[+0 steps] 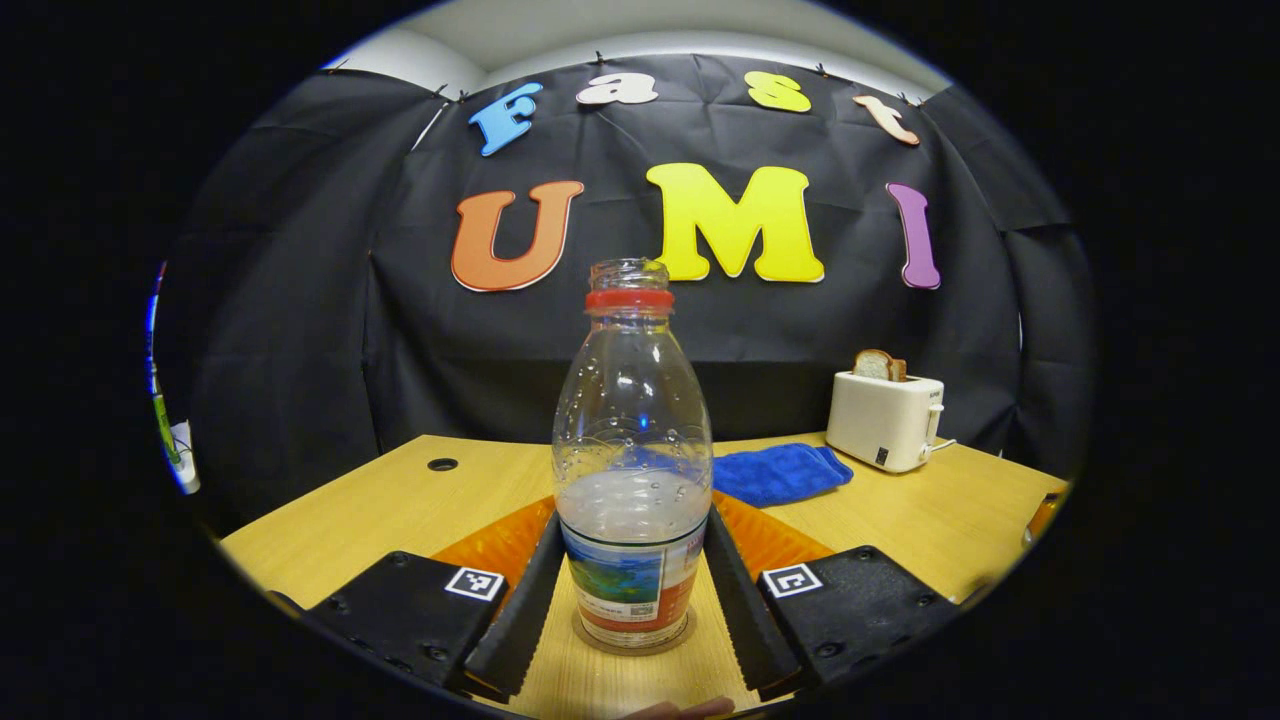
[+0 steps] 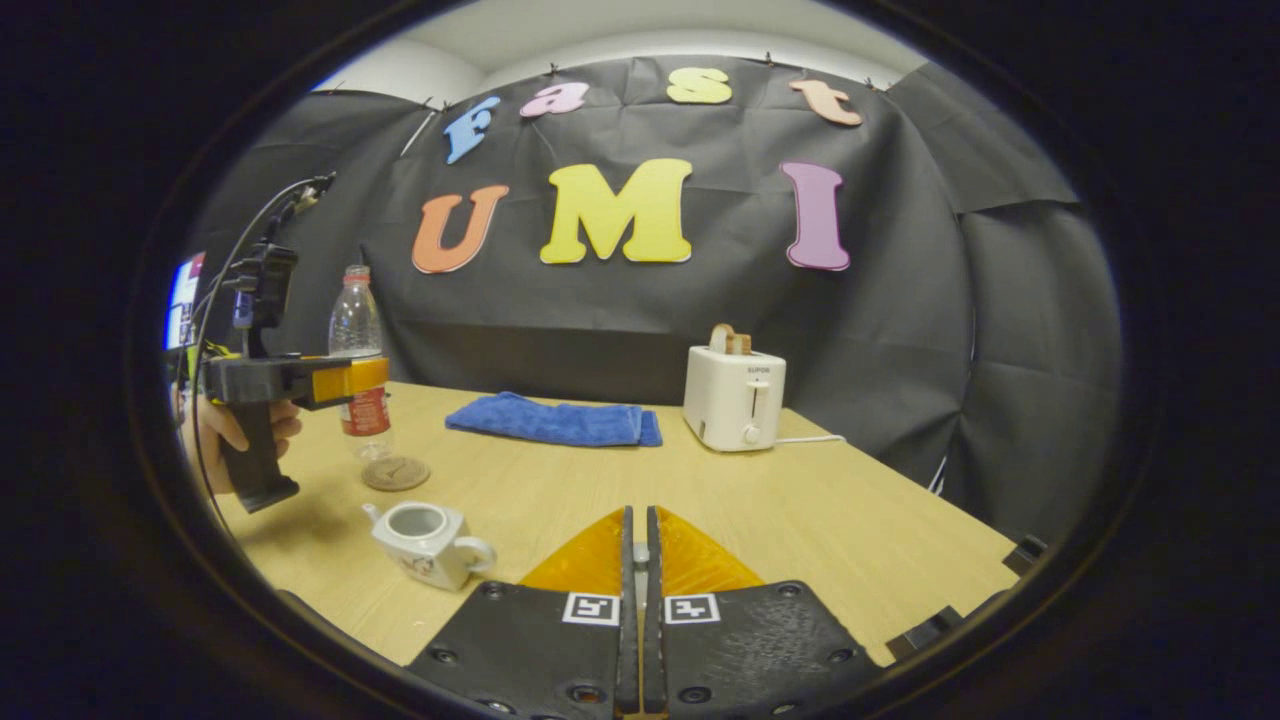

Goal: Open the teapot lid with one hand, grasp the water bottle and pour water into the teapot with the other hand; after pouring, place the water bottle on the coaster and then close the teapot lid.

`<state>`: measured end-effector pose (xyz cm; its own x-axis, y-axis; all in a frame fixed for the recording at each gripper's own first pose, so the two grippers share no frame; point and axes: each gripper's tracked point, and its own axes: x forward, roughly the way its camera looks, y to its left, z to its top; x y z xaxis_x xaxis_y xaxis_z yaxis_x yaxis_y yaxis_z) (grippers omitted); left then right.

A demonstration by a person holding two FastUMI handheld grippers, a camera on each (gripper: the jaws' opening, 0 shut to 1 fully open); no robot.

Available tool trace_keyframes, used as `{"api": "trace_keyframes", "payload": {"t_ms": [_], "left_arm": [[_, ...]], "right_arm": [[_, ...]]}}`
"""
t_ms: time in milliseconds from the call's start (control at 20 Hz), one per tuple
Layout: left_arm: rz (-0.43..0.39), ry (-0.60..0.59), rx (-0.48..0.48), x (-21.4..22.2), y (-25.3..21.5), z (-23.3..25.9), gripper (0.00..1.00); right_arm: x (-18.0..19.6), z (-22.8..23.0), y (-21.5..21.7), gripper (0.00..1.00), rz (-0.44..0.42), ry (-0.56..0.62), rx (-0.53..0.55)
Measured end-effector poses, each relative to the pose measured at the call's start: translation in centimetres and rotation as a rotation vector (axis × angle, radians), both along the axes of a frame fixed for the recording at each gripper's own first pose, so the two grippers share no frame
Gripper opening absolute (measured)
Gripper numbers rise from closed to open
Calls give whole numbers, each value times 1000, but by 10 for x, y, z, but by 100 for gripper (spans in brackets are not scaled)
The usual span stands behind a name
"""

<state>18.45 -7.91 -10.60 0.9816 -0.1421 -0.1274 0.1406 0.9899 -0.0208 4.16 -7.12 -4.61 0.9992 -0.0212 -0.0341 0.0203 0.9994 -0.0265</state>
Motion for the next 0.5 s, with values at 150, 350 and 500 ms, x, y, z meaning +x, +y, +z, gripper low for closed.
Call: {"api": "trace_keyframes", "payload": {"t_ms": [150,350,500], "left_arm": [[-15,19,6,6,-6,-13,80],[-16,20,11,14,-6,-22,80],[-7,26,5,18,-2,-29,81]], "right_arm": [[4,-1,-5,2,-7,5,13],[9,-9,-8,2,-11,25,15],[12,-14,-9,2,-15,37,7]]}}
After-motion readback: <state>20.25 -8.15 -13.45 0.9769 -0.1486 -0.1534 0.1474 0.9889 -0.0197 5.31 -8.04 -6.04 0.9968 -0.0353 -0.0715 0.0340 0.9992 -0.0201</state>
